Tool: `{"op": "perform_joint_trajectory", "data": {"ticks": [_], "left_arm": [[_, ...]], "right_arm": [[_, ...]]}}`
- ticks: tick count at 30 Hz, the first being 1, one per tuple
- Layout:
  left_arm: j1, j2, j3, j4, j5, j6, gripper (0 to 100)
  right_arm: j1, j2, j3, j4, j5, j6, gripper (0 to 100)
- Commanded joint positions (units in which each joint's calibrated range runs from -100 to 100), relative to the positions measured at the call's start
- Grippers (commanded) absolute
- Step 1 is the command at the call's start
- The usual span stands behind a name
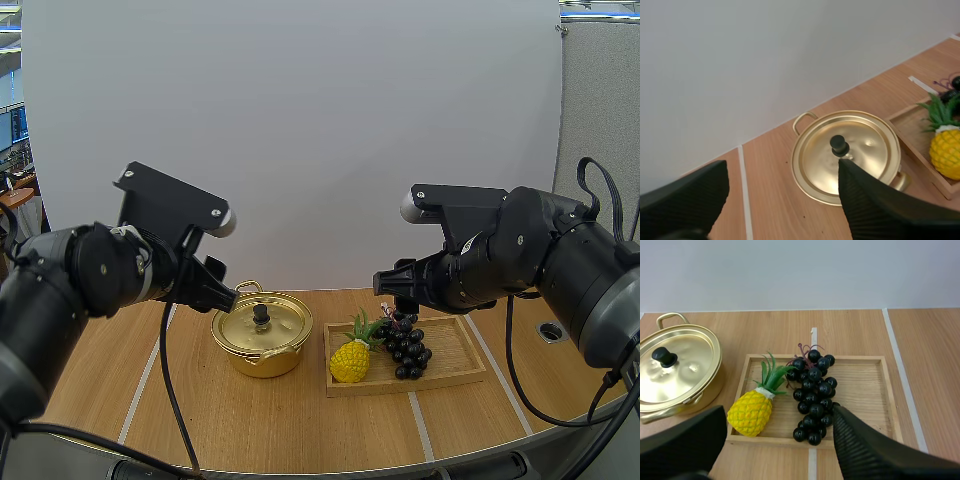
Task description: Open the pot, put the pineapple inside, and close it
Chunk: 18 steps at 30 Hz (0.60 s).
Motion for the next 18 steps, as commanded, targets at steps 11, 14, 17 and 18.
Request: {"op": "perform_joint_trajectory", "data": {"ticks": [11,14,17,18], "left_arm": [[-0.06,28.1,-14.8,-5.9,11.8,9.5,100],[-0.11,34.4,-19.2,-6.1,18.1,10.9,100],[-0.11,39.1,-22.6,-7.8,21.5,12.1,100],[-0.06,40.3,-23.5,-8.5,22.4,12.6,100]], "right_arm": [[-0.2,-0.1,-0.5,0.4,-3.7,-0.5,100],[-0.2,-0.1,-0.5,0.4,-3.7,-0.5,100],[-0.2,-0.1,-0.5,0.4,-3.7,-0.5,100],[-0.2,-0.1,-0.5,0.4,-3.7,-0.5,100]]}}
